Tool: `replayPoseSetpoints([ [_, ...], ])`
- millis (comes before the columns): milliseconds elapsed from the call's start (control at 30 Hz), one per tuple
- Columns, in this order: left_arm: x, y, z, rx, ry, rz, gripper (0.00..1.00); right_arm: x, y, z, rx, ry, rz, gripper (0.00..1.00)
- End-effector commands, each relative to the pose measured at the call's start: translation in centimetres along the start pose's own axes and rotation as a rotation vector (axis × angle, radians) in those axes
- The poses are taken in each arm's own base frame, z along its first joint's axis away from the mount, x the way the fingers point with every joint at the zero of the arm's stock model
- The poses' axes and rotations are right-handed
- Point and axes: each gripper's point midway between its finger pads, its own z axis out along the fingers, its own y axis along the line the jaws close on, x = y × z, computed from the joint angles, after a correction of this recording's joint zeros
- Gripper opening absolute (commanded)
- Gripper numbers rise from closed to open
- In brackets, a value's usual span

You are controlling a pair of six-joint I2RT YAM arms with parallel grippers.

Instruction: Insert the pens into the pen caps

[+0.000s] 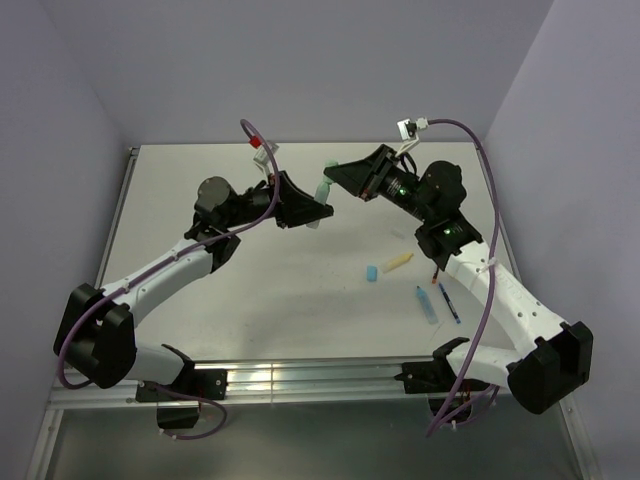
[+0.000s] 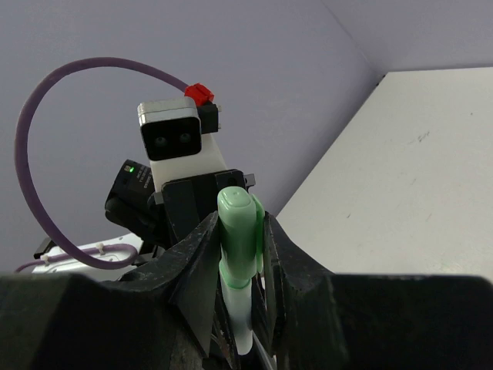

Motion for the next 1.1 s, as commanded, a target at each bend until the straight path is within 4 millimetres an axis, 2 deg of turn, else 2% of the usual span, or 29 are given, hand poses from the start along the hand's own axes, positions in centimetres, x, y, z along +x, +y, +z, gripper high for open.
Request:
replayPoseSetpoints([
  [0, -1.3, -2.1, -0.6, 0.070, -0.037, 0.056, 0.00, -0.3, 1.0, -0.3, -0.025, -0.031, -0.042, 0.00],
  [167, -1.8, -2.6, -0.7, 0.101, -0.048, 0.057, 0.00, 0.5, 1.0, 0.0, -0.037, -0.018, -0.045, 0.00],
  [333, -1.7, -3.0, -0.8, 0.124, -0.054, 0.056, 0.00, 2.3, 2.0, 0.5, -0.080, 0.009, -0.045, 0.00],
  [700, -2.4, -4.3, -1.8, 0.148, -0.100, 0.084, 0.00, 5.3, 3.4, 0.0, -0.135, 0.032, -0.032, 0.00],
  [867, -3.4, -4.5, -2.1, 0.098, -0.148, 0.134, 0.00, 6.9, 3.9, -0.4, -0.143, 0.042, 0.018, 0.00],
  [1033, -3.5, -4.3, -2.2, 0.069, -0.151, 0.156, 0.00, 7.6, 4.4, -0.4, -0.139, 0.052, 0.031, 0.00],
  [1067, -3.6, -4.2, -2.2, 0.056, -0.154, 0.152, 0.00, 8.0, 4.0, -0.3, -0.117, 0.065, 0.035, 0.00],
])
